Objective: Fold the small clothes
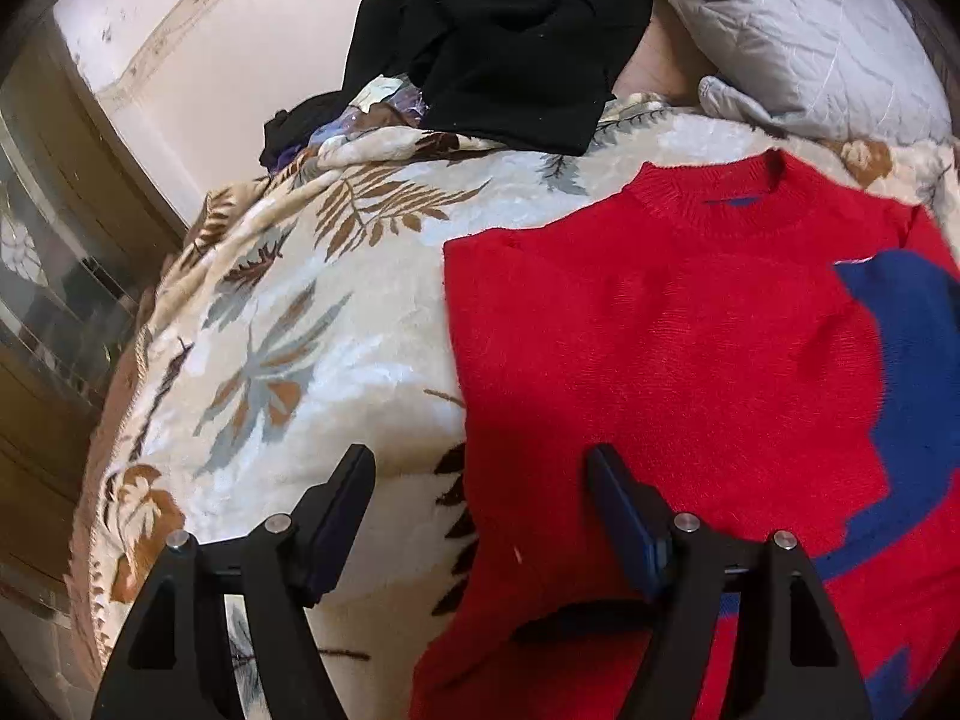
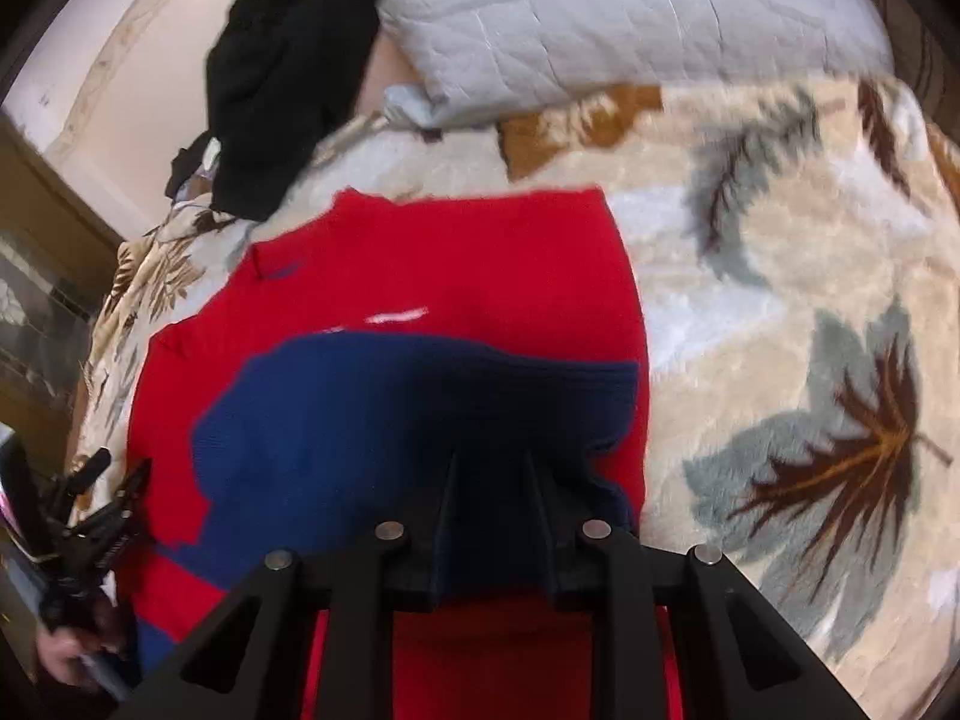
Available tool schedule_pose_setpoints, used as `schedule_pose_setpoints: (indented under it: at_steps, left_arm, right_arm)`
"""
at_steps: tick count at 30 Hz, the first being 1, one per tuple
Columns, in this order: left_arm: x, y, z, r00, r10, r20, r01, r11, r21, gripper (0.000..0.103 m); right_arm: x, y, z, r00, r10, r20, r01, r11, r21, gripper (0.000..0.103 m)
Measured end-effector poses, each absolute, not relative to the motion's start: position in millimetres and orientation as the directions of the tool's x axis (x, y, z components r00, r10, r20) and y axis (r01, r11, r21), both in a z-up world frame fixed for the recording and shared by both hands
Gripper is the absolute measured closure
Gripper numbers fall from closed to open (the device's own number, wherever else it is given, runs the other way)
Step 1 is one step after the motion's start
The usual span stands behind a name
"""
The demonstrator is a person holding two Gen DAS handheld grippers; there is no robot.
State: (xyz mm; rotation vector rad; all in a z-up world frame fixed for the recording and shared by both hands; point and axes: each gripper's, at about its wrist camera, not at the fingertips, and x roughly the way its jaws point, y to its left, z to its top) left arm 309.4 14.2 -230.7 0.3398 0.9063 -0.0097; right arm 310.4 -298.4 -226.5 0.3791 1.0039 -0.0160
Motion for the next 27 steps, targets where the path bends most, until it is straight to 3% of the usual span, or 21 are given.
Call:
schedule_pose_setpoints:
  at_steps: [5, 6, 8, 9, 19, 27]
  left_arm:
    - [283, 29, -214, 0.626, 0.064, -0.777, 0.164, 0.964, 0.212, 0.029]
    - [275, 32, -210, 0.63, 0.052, -0.775, 0.165, 0.966, 0.199, 0.029]
    - [260, 37, -203, 0.638, 0.034, -0.769, 0.172, 0.968, 0.186, 0.029]
    - [250, 40, -198, 0.645, 0.025, -0.764, 0.178, 0.967, 0.181, 0.028]
    - [131, 99, -197, 0.635, -0.033, -0.772, 0.15, 0.985, 0.081, 0.025]
    - [56, 104, -227, 0.506, -0.098, -0.857, 0.203, 0.979, 0.007, 0.025]
  right_arm:
    - [284, -294, -201, 0.632, 0.251, -0.733, 0.093, 0.915, 0.393, 0.075]
    - [276, -291, -195, 0.65, 0.268, -0.711, 0.065, 0.913, 0.404, 0.071]
    - [262, -286, -188, 0.669, 0.298, -0.681, 0.034, 0.903, 0.428, 0.042]
    - [253, -284, -186, 0.685, 0.315, -0.657, 0.028, 0.89, 0.455, 0.022]
    - [169, -265, -175, 0.696, 0.377, -0.611, -0.06, 0.879, 0.473, 0.021]
    - [88, -261, -196, 0.618, 0.366, -0.696, 0.005, 0.883, 0.469, 0.021]
